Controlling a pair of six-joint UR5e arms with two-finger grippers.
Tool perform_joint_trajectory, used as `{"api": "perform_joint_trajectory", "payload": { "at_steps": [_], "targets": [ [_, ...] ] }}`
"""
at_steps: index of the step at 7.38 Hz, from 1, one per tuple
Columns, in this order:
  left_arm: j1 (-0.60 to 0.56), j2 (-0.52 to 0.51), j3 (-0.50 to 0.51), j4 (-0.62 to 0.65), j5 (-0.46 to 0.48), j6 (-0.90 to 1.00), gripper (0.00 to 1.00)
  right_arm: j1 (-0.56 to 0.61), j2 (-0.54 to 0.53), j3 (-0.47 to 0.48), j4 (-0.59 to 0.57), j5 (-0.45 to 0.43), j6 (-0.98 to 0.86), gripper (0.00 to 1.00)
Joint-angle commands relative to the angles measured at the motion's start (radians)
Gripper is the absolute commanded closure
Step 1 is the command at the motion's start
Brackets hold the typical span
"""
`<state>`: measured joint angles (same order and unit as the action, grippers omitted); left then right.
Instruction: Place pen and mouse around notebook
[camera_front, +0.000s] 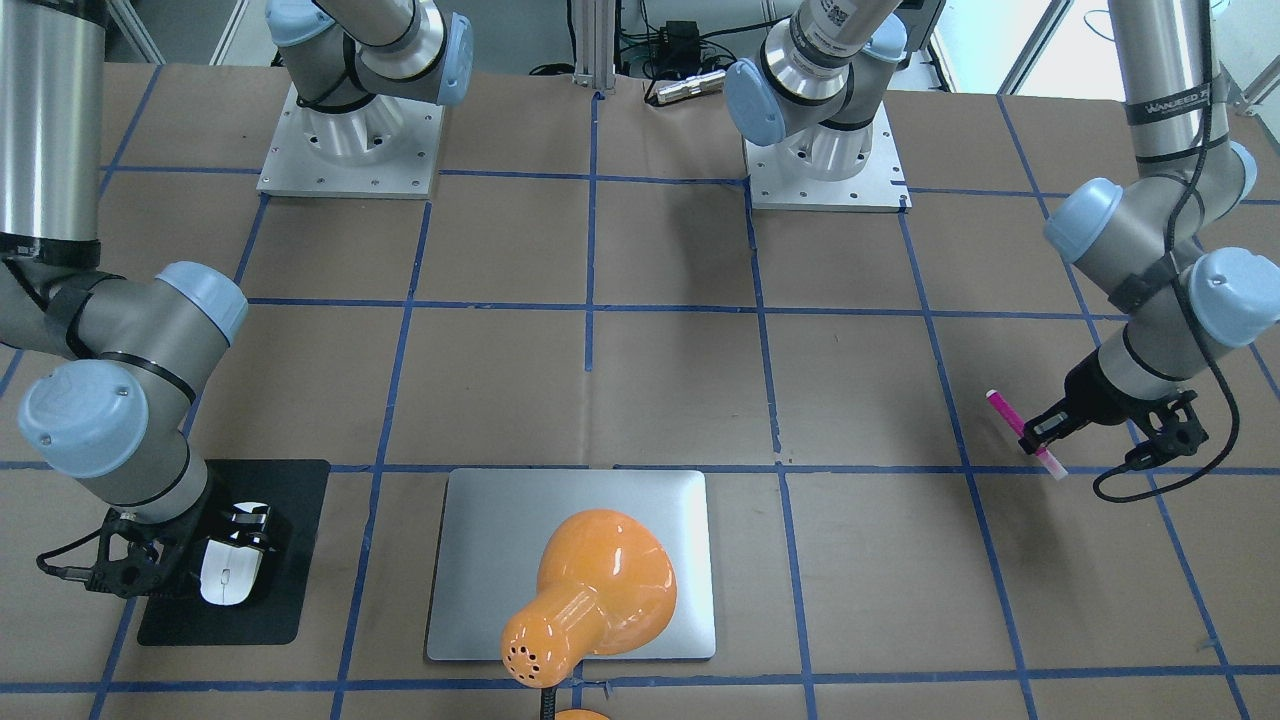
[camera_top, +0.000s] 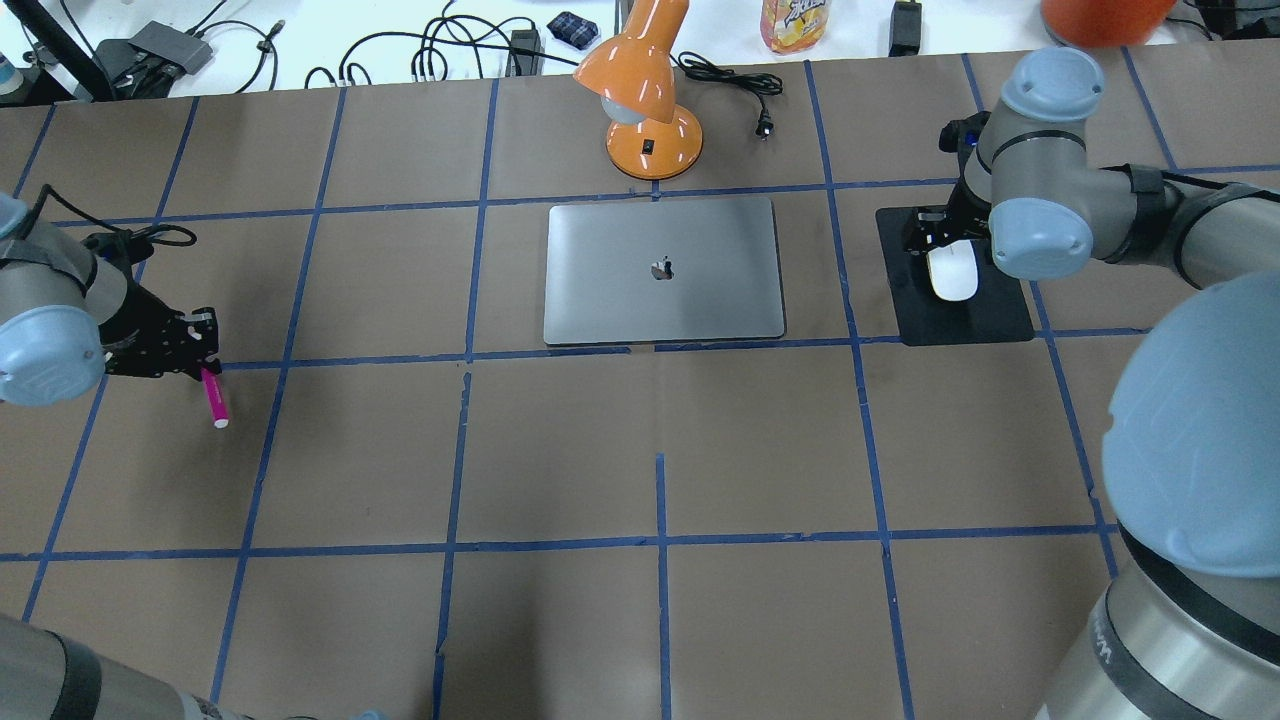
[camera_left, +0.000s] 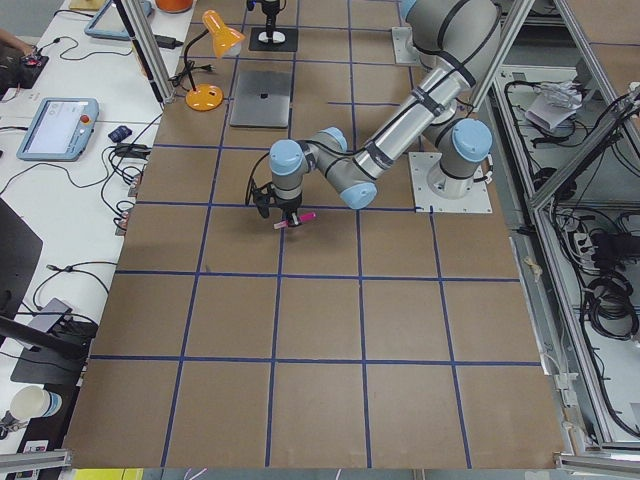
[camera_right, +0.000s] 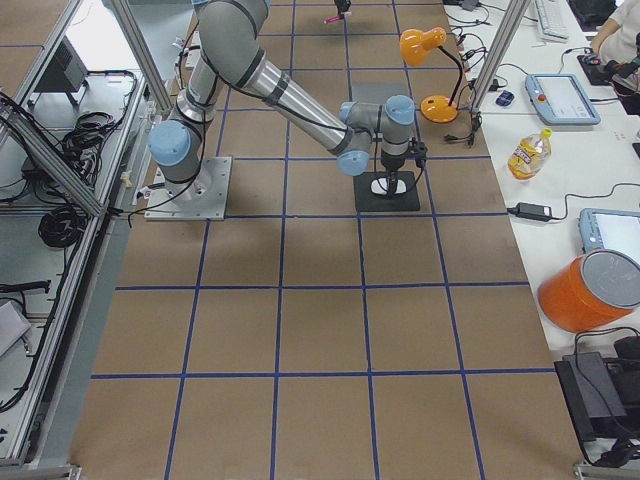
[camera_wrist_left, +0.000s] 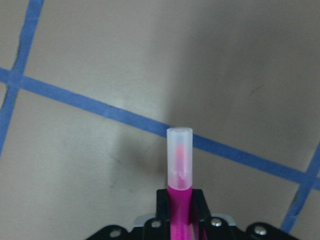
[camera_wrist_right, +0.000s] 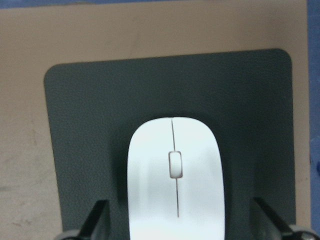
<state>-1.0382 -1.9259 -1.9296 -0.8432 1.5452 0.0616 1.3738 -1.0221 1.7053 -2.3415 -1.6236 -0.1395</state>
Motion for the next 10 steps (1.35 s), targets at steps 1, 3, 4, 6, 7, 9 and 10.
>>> {"api": "perform_joint_trajectory", "payload": {
  "at_steps": [1,3,4,6,7,9,10],
  "targets": [
    [-0.116,0.001,0.011,0.006,-0.055,-0.283,1.00,0.004,-0.060,-0.001,0.040,-0.002,0.000,0.00],
    [-0.238,0.001,0.012,0.045,-0.068,-0.532,1.00,0.039,-0.183,-0.003,0.204,0.005,0.006,0.00],
    [-0.303,0.001,0.009,0.062,-0.068,-0.627,1.00,0.081,-0.266,-0.010,0.308,-0.001,0.017,0.00],
    [-0.455,-0.001,0.004,0.082,-0.059,-0.928,1.00,0.177,-0.393,-0.141,0.607,0.002,0.081,0.00],
    [-0.533,-0.001,0.001,0.111,-0.054,-1.038,1.00,0.204,-0.407,-0.248,0.730,-0.002,0.151,0.00],
    [-0.656,-0.011,-0.002,0.111,-0.005,-1.239,1.00,0.299,-0.411,-0.373,0.814,0.013,0.195,0.00],
    [-0.713,-0.016,-0.002,0.110,-0.008,-1.338,1.00,0.310,-0.409,-0.366,0.809,0.011,0.183,0.00]
  ]
}}
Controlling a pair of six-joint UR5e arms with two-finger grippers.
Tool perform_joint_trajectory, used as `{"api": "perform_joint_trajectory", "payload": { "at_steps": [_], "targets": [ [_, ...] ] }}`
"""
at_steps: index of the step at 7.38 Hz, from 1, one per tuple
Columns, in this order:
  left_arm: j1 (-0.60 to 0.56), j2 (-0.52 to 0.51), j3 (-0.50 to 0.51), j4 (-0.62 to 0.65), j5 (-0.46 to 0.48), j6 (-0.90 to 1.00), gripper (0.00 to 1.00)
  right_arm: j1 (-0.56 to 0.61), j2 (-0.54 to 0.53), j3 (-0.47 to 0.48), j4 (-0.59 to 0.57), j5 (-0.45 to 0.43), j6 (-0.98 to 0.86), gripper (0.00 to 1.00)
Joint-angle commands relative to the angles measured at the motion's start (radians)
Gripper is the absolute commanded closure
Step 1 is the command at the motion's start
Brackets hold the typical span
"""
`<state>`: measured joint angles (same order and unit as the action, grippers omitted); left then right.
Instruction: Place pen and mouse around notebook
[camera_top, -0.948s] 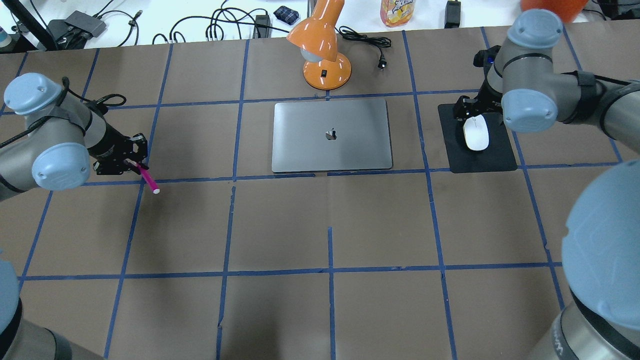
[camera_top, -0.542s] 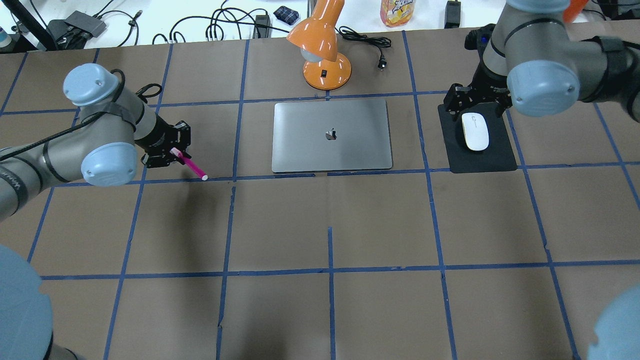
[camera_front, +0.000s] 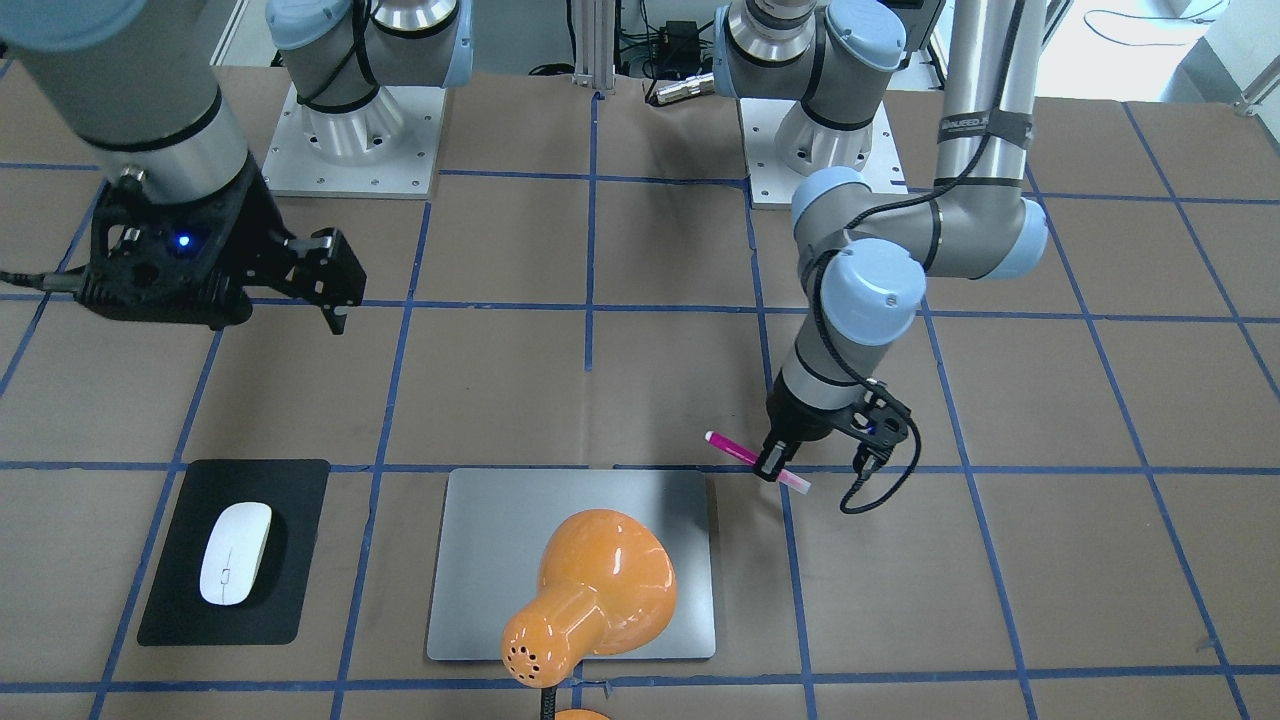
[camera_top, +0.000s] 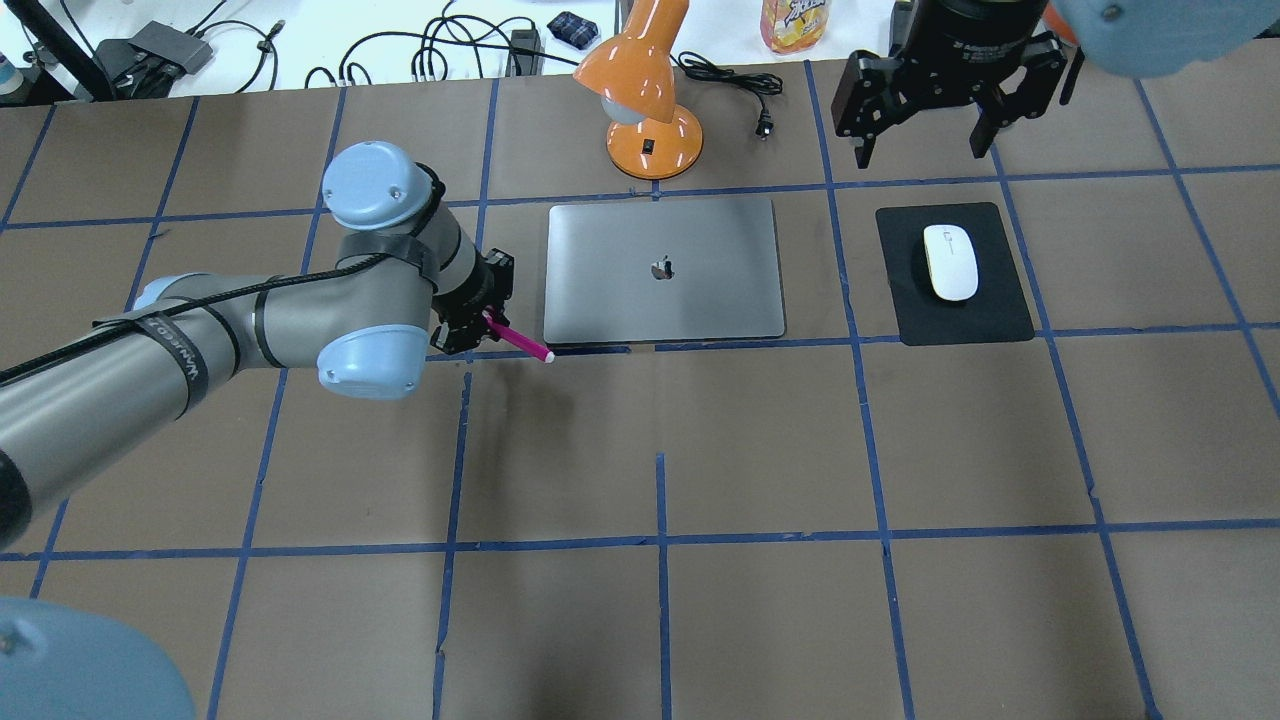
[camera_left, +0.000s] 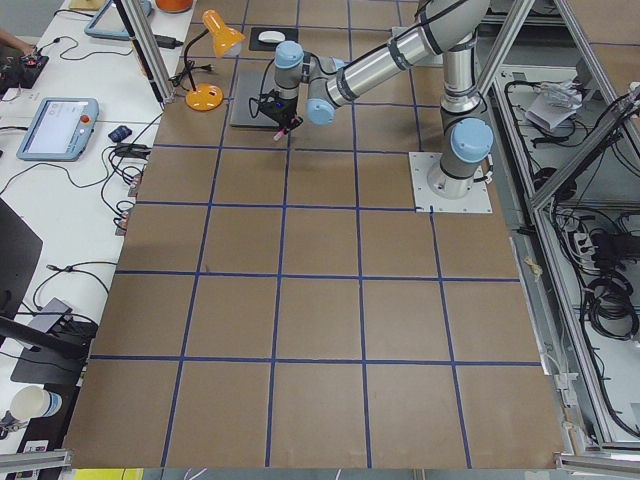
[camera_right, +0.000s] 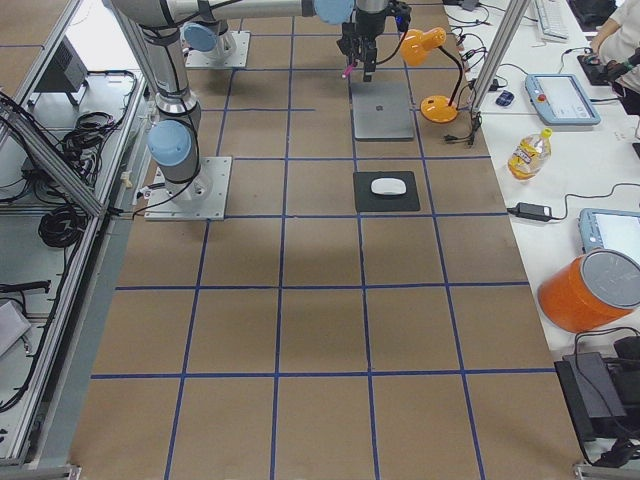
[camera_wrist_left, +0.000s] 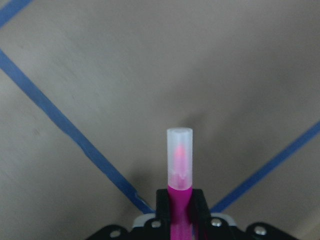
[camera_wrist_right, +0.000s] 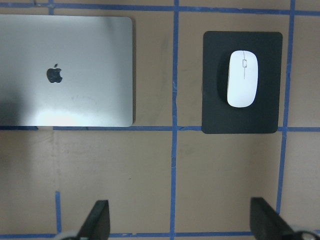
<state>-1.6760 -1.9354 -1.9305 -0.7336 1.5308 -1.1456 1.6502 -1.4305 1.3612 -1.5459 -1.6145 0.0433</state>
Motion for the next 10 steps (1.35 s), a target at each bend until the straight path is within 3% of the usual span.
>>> {"api": "perform_joint_trajectory", "payload": {
  "at_steps": [1,4,7,9,10],
  "targets": [
    [-0.130,0.001,0.001,-0.004,0.017,-0.156,1.00,0.020,0.002,-0.014,-0.023,0.013,-0.003,0.00],
    [-0.240,-0.022,0.004,0.000,0.029,-0.386,1.00,-0.007,-0.025,0.024,-0.049,0.007,-0.049,0.00],
    [-0.291,-0.062,0.005,0.008,0.020,-0.447,1.00,-0.023,-0.108,0.169,-0.179,0.011,-0.048,0.00],
    [-0.297,-0.071,0.012,0.008,0.017,-0.518,1.00,-0.032,-0.108,0.151,-0.172,0.010,-0.011,0.00],
    [-0.298,-0.076,0.012,0.010,0.019,-0.520,0.76,-0.041,-0.107,0.145,-0.171,0.011,-0.008,0.00]
  ]
}}
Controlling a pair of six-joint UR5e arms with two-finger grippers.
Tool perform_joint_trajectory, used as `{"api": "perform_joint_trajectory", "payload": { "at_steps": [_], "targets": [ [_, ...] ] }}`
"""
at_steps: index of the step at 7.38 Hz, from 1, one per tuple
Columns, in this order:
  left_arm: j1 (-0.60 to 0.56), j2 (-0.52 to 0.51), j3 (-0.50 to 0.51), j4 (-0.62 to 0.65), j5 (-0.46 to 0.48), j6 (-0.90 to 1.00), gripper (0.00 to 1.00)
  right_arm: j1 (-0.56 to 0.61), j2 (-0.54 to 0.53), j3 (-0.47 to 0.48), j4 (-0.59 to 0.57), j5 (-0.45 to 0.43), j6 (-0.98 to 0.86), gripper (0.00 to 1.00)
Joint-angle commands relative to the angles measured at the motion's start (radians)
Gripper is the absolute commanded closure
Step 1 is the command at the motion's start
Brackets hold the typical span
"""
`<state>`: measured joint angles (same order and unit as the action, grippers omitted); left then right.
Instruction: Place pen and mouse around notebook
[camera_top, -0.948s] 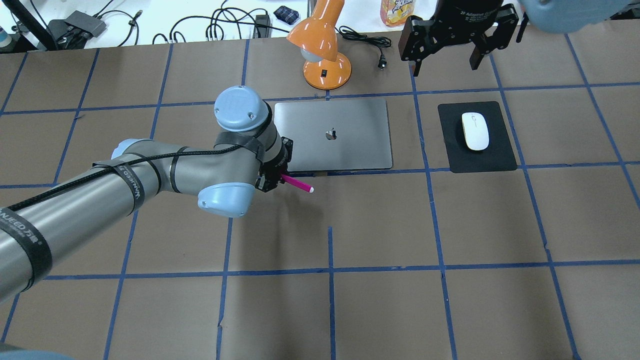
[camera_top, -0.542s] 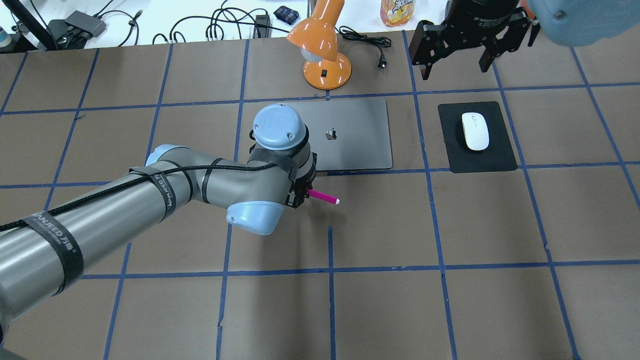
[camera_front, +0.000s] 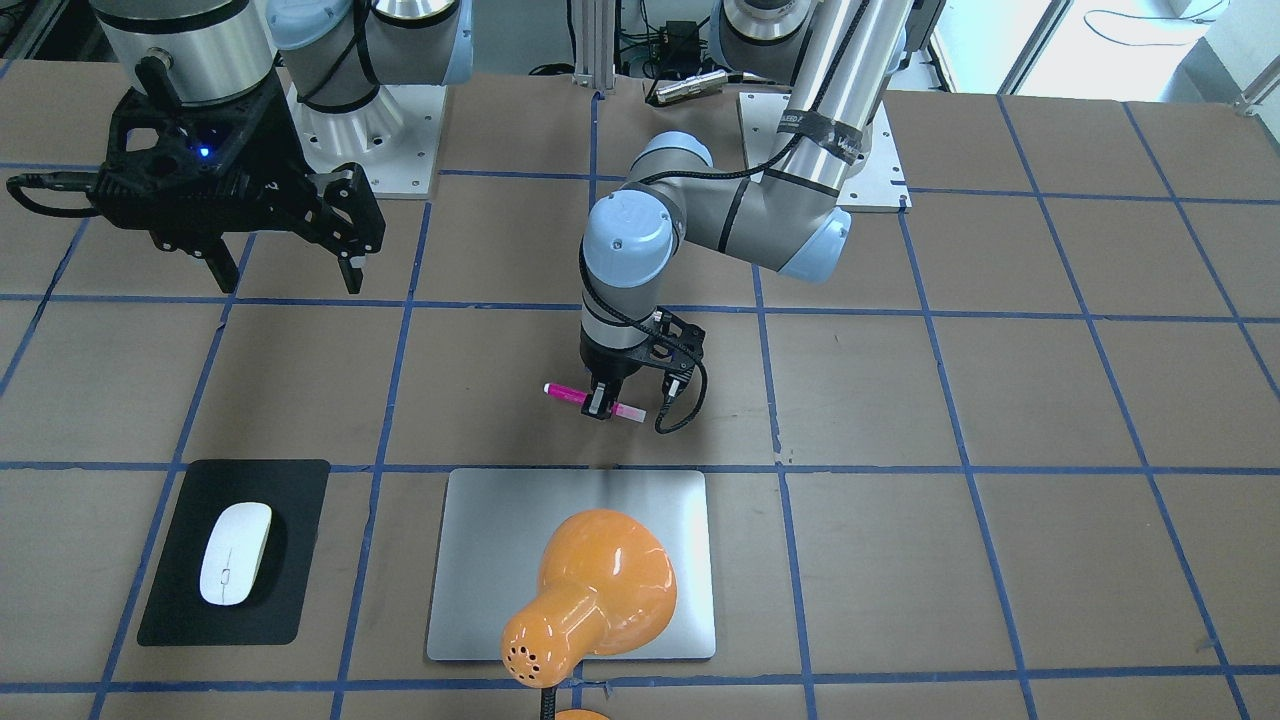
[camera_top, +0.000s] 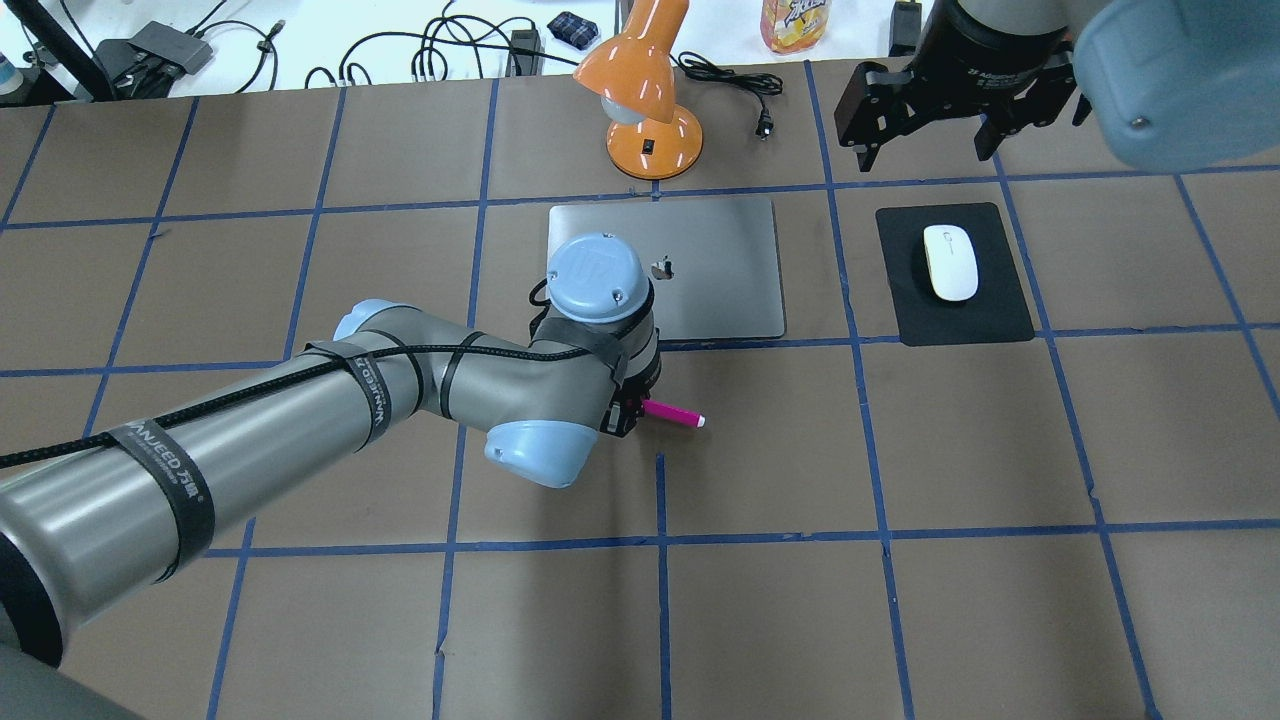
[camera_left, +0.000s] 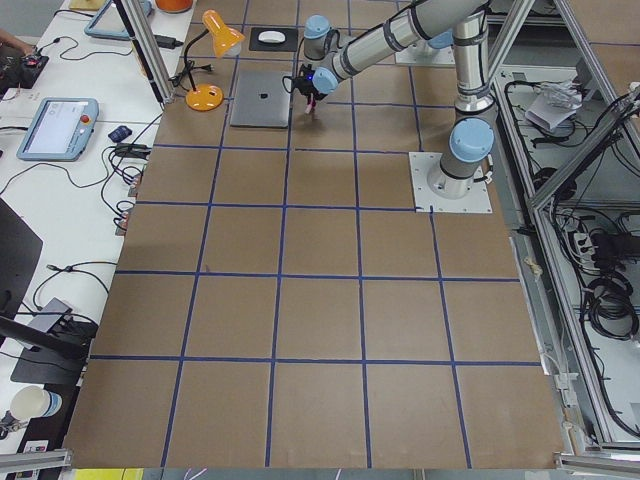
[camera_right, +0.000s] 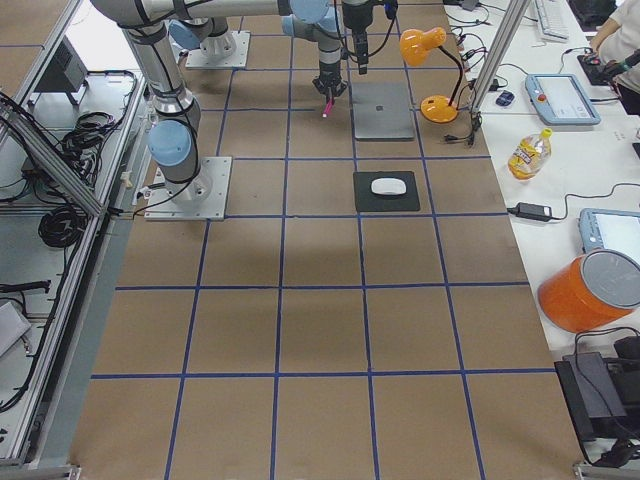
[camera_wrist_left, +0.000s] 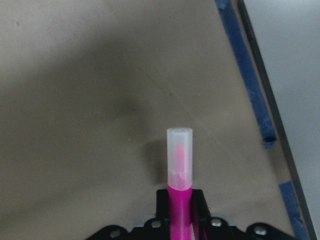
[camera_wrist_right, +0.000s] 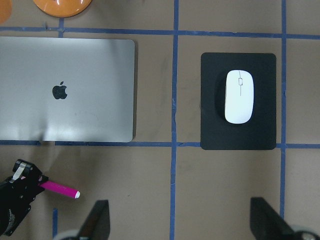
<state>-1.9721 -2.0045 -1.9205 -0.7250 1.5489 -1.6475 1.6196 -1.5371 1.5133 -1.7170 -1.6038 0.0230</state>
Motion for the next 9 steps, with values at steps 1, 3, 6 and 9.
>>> {"api": "perform_joint_trajectory", "payload": {
  "at_steps": [1,3,6,9],
  "targets": [
    [-0.002,-0.004,0.002,0.001,0.000,-0.005,0.01,-0.017,0.000,-0.005,0.005,0.002,0.012,0.00],
    [0.012,0.030,0.006,-0.013,-0.001,0.202,0.00,-0.017,-0.003,-0.004,0.033,0.050,0.015,0.00],
    [0.102,0.071,0.049,-0.103,0.003,0.611,0.00,-0.015,-0.005,-0.004,0.034,0.042,0.014,0.00],
    [0.302,0.162,0.118,-0.279,0.028,1.040,0.00,-0.014,-0.005,-0.002,0.034,0.042,0.014,0.00]
  ]
}}
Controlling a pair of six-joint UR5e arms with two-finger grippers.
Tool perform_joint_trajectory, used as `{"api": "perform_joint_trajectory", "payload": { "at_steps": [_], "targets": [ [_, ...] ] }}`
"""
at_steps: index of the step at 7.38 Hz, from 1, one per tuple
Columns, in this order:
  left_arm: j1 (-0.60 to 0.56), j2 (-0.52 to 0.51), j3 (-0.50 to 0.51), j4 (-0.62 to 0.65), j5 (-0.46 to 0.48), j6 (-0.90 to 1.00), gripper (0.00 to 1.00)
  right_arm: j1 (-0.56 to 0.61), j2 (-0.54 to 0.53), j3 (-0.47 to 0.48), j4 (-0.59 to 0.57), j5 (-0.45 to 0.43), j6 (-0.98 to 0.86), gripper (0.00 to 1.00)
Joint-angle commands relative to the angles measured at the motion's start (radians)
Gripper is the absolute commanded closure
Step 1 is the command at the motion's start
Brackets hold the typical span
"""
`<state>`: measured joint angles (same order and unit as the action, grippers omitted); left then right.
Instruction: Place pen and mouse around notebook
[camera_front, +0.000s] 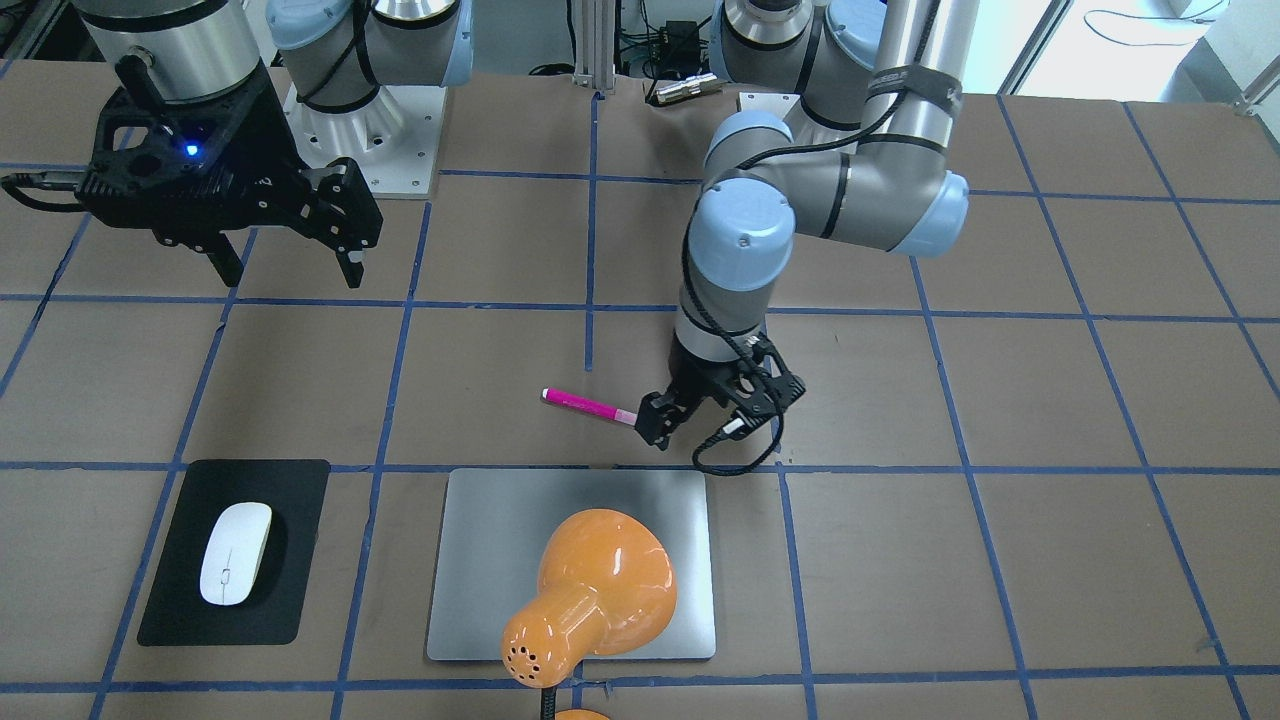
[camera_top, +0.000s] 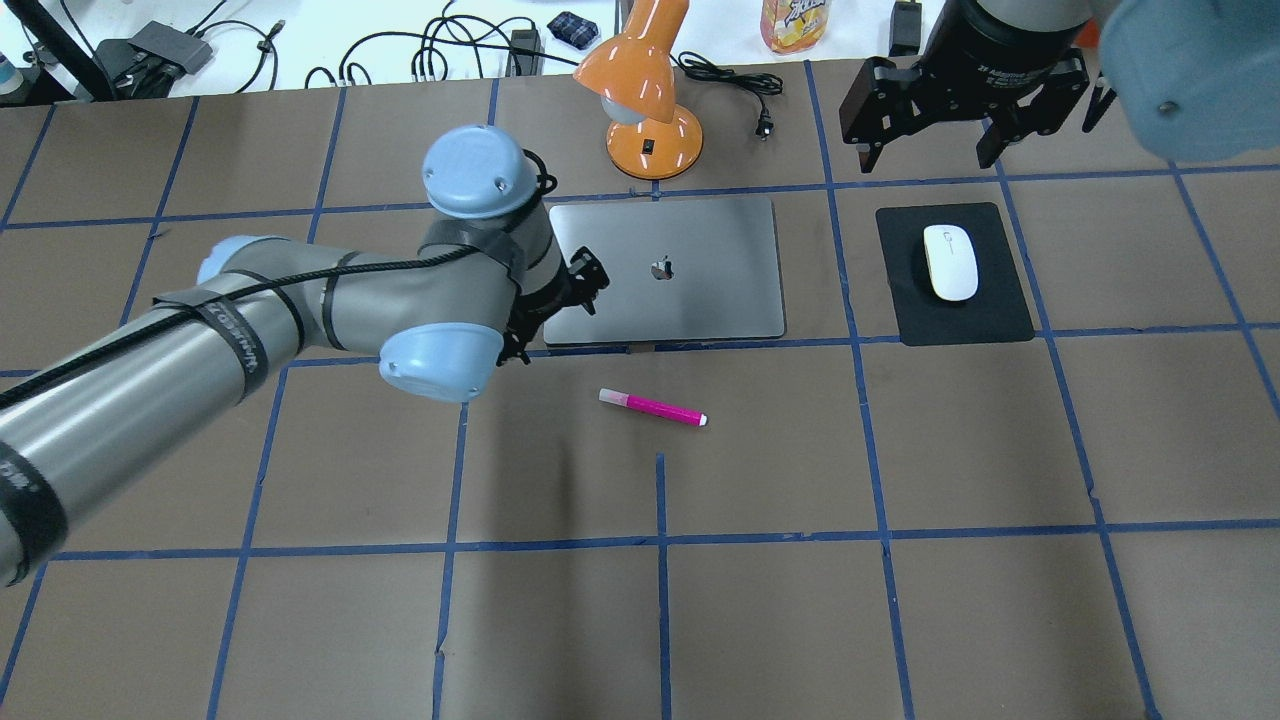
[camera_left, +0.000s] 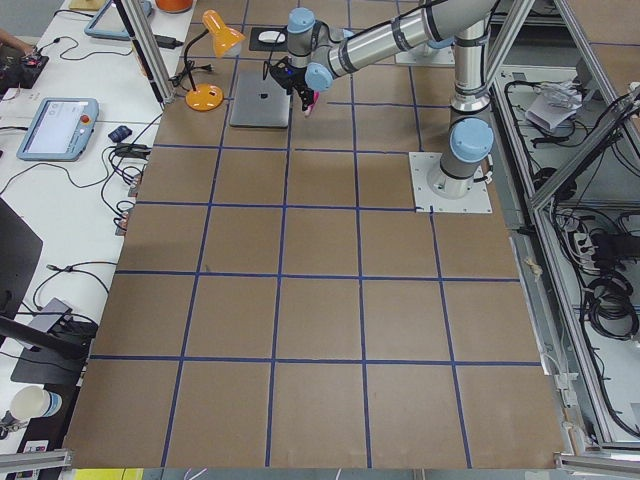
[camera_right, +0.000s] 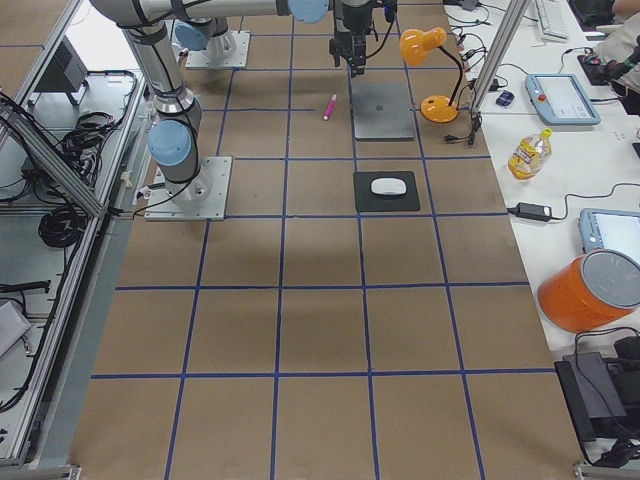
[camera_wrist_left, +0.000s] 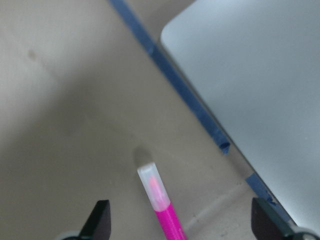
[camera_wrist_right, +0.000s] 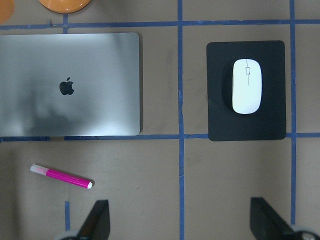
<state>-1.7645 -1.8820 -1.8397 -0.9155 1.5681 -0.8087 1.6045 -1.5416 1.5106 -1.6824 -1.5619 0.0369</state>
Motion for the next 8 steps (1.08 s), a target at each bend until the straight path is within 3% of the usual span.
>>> {"api": "perform_joint_trajectory", "payload": {
  "at_steps": [1,4,5,8],
  "targets": [
    [0.156,0.078,0.090,-0.224,0.012,0.342,0.00,0.002,0.000,0.000,0.000,0.000,0.000,0.00],
    [0.235,0.173,0.273,-0.608,0.020,0.734,0.00,0.003,-0.002,-0.007,0.044,0.005,0.001,0.00],
    [0.269,0.205,0.286,-0.661,0.018,0.831,0.00,0.005,-0.002,-0.007,0.046,0.005,0.001,0.00],
    [0.324,0.282,0.263,-0.712,0.009,0.852,0.00,0.005,-0.002,-0.006,0.047,0.011,0.001,0.00]
  ]
}}
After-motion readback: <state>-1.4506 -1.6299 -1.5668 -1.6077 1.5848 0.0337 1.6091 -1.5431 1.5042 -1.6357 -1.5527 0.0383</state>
